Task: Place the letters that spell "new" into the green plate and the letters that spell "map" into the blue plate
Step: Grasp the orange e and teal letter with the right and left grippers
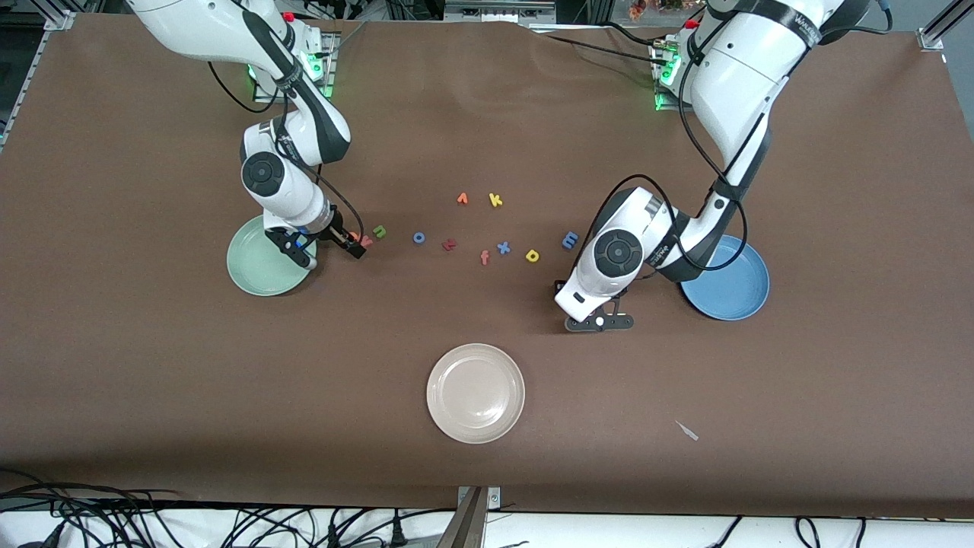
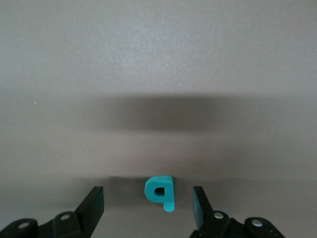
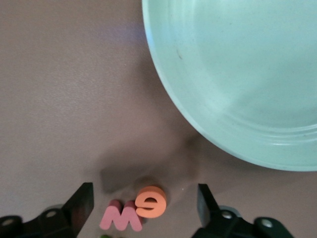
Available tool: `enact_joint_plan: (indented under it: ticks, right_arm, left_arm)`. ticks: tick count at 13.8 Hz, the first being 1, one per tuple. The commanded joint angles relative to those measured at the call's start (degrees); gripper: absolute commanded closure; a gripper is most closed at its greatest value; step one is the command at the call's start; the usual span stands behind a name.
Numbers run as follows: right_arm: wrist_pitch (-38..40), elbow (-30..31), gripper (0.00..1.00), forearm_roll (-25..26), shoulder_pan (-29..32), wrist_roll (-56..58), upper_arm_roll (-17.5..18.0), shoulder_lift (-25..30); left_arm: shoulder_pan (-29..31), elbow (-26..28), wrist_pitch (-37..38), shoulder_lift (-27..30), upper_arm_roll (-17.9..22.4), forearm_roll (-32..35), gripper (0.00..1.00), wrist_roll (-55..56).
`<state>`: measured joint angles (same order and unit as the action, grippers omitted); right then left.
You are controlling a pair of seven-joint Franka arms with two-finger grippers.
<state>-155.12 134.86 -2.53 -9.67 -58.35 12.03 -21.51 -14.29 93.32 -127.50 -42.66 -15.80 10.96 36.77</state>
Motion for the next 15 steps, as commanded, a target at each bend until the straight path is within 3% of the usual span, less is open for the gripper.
enact_joint_plan:
  ticks: [1, 4, 7, 11, 13, 15]
  right_arm:
    - [-2.55, 1.98, 0.1, -0.9, 0.18, -0.19, 0.53, 0.07]
    - [-2.55, 2.51, 0.19, -0.9, 0.18, -0.19, 0.53, 0.24]
    - [-2.64, 2.51, 0.35, -0.9, 0.09, -0.45, 1.58, 0.42]
    - [-2.99, 2.51, 0.37, -0.9, 0.09, -2.91, 3.52, 0.5]
    - [-3.08, 2.51, 0.37, -0.63, 0.09, -2.65, 3.52, 0.5]
    - [-3.08, 2.51, 0.36, -0.54, 0.18, -1.77, 3.44, 0.59]
  left_arm:
    - [-1.17, 0.45, -0.64, -0.41, 0.33, 1.96, 0.25, 2.24]
    - [-1.35, 0.28, -1.51, -1.28, 0.33, 1.96, 0.33, 3.75]
    - [-1.61, 0.28, -2.22, -1.37, 0.42, 1.96, 0.45, 3.83]
    - [-1.61, 0.37, -2.22, -1.37, 0.68, 2.05, 0.52, 3.75]
    - [-1.61, 0.37, -2.22, -1.46, 0.77, 2.13, 0.63, 3.75]
    - [-1.61, 0.63, -2.22, -1.72, 0.68, 3.54, 0.82, 3.83]
